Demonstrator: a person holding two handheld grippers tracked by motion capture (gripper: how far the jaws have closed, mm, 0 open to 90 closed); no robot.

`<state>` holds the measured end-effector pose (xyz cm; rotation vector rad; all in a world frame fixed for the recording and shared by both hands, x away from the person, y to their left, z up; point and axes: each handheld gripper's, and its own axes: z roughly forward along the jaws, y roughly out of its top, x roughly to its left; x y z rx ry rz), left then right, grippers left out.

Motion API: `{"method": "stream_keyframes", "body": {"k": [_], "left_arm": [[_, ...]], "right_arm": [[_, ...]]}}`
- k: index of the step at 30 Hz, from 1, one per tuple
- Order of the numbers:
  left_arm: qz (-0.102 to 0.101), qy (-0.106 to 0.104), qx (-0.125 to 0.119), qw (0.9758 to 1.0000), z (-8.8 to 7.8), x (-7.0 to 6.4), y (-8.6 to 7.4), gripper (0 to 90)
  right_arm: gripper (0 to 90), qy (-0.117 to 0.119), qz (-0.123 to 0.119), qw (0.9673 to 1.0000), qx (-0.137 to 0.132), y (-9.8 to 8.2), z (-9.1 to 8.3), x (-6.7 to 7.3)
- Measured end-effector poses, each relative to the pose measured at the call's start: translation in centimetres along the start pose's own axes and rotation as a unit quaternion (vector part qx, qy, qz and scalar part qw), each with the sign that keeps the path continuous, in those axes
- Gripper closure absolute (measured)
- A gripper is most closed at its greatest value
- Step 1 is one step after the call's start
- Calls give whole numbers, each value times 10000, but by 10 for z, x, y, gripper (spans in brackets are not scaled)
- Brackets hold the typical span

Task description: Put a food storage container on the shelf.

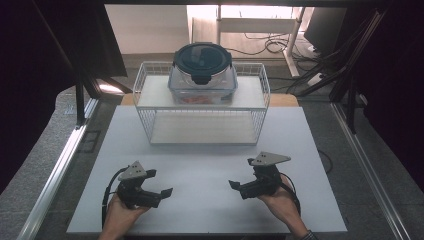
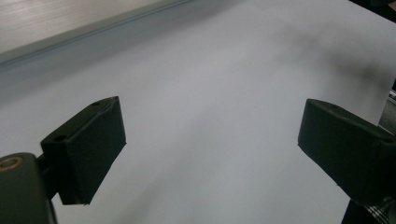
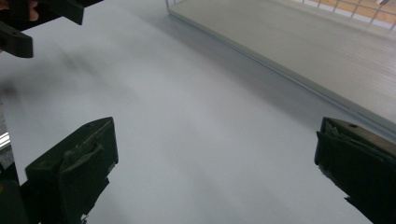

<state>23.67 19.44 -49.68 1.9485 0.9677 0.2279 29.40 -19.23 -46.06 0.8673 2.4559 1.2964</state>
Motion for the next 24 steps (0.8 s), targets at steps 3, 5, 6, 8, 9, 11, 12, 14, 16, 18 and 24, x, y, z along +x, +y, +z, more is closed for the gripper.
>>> {"method": "stream_keyframes", "body": {"k": [3,5,6,8,9,11,12,14,16,18,24], "left_arm": [[-22,13,45,10000,-2,-2,-7,72],[-35,29,72,10000,-2,-2,-11,69],[-38,57,117,9999,-3,-4,-16,69],[-29,78,131,9999,-4,-4,-18,66],[-28,90,145,9999,-4,-5,-20,66],[-17,104,181,9998,-4,-6,-23,65],[-16,146,233,9996,-3,-8,-27,65],[-2,153,317,9994,-2,-9,-30,65],[-4,145,354,9993,-1,-10,-32,65],[15,155,445,9989,1,-13,-35,65],[32,178,682,9975,6,-16,-43,65]], "right_arm": [[0,-47,81,10000,-27,-9,-4,-3],[0,-74,126,9999,11,-15,-6,-4],[0,-133,141,9998,44,-21,-7,-5],[0,-163,156,9997,67,-26,-8,-6],[0,-163,156,9997,67,-26,-8,-6],[0,-180,175,9996,101,-31,-9,-6],[0,-227,127,9995,157,-35,-10,-5],[0,-279,86,9993,213,-38,-10,-4],[0,-301,55,9992,258,-41,-11,-3],[0,-310,62,9991,297,-44,-11,-2],[0,-331,79,9978,570,-58,-10,-2]]}}
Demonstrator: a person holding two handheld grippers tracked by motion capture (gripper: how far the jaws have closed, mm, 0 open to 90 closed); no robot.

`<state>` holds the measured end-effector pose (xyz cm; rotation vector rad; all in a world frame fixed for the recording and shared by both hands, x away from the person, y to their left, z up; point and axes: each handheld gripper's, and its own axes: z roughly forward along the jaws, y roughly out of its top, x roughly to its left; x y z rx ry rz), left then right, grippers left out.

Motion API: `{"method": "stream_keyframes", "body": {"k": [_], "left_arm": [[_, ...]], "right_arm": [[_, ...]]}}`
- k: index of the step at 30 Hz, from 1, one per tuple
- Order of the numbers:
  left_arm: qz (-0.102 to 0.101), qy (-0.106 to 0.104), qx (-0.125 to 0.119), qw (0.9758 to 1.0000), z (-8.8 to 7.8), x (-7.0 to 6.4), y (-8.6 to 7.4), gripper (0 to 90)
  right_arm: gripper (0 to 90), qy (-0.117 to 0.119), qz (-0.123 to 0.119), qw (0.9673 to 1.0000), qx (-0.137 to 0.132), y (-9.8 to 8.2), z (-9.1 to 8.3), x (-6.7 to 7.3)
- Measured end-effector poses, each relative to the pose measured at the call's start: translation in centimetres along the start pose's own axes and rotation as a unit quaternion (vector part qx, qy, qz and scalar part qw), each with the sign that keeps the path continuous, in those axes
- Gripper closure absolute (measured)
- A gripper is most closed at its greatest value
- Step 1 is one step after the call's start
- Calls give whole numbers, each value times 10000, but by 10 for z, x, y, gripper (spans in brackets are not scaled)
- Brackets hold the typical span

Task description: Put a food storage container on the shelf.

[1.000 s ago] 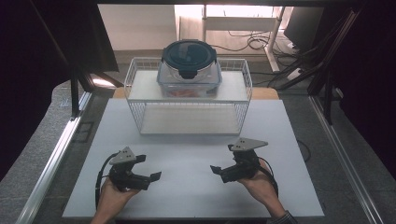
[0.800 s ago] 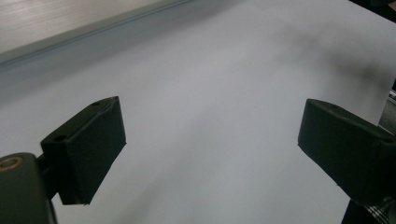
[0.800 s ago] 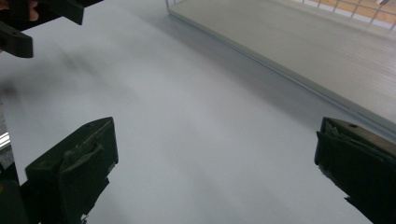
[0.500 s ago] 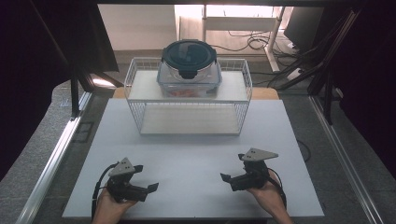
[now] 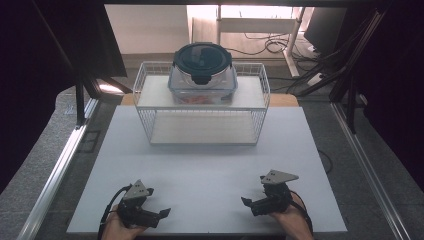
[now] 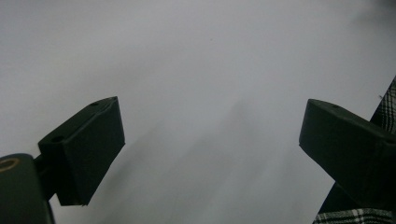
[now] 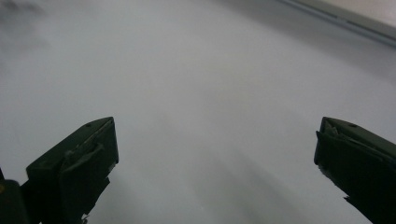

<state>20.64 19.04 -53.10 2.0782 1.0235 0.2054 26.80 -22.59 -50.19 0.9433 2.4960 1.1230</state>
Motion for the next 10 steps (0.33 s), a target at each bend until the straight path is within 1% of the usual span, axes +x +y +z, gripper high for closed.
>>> {"method": "stream_keyframes", "body": {"k": [1,2,3,5,10], "left_arm": [[0,0,0,10000,0,0,0,64],[-16,11,50,10000,1,1,-1,64],[-16,11,50,10000,1,1,-1,64],[-45,31,90,9999,3,2,-2,64],[-68,23,115,9999,3,5,-2,62]], "right_arm": [[0,0,0,10000,0,0,0,0],[0,-26,-33,9999,120,-3,3,0],[0,-26,-33,9999,120,-3,3,0],[0,-39,-42,9997,252,-5,6,0],[0,-68,-72,9995,303,-5,8,1]]}}
